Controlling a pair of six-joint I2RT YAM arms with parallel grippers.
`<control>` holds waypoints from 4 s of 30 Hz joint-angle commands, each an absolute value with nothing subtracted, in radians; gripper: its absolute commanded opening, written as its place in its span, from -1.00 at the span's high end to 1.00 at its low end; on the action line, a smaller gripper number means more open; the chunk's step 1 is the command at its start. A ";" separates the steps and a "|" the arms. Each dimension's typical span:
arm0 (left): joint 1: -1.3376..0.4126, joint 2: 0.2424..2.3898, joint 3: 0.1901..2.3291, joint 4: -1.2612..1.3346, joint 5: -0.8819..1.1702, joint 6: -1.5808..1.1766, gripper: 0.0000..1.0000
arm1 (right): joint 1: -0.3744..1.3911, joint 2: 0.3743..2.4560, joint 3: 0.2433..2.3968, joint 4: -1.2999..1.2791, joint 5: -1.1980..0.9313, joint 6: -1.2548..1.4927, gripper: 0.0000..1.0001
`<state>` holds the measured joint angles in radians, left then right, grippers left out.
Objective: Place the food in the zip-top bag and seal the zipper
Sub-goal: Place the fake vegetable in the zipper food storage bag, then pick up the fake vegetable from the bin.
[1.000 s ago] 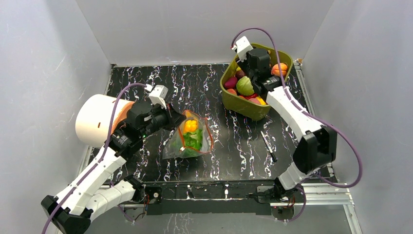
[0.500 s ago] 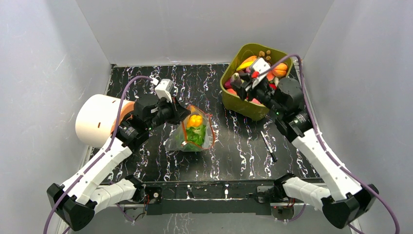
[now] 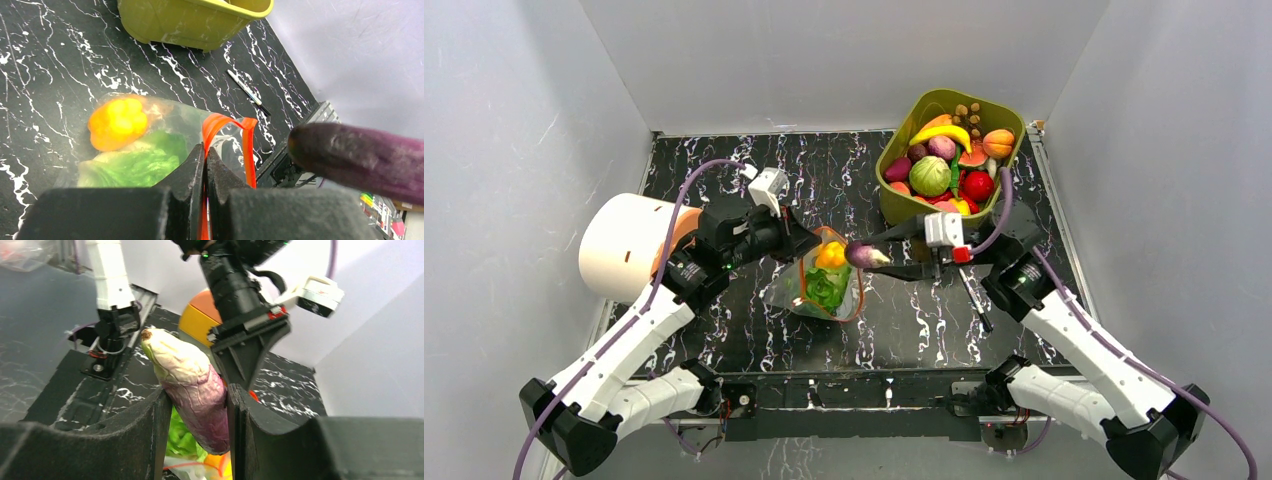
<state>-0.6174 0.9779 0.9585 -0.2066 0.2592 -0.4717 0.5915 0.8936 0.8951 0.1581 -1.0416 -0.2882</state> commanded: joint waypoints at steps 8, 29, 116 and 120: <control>-0.620 0.930 0.941 -0.185 0.375 -0.460 1.00 | 0.786 0.985 0.958 0.016 -1.007 -0.510 0.55; -0.620 0.909 0.933 -0.219 0.529 -0.397 1.00 | 0.801 1.208 0.965 -0.218 -0.806 -1.018 0.36; -0.620 0.803 0.782 -0.121 0.408 -0.342 1.00 | 0.156 1.811 1.642 -0.223 0.132 -0.014 -0.04; -0.620 0.807 0.781 -0.121 0.423 -0.345 1.00 | 0.140 1.867 1.672 -0.206 0.107 -0.019 0.02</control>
<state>-0.6174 0.8146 0.7822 -0.1562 0.4026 -0.3550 0.1539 1.8271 1.5959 -0.3042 0.1619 -0.0040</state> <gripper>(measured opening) 0.010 0.499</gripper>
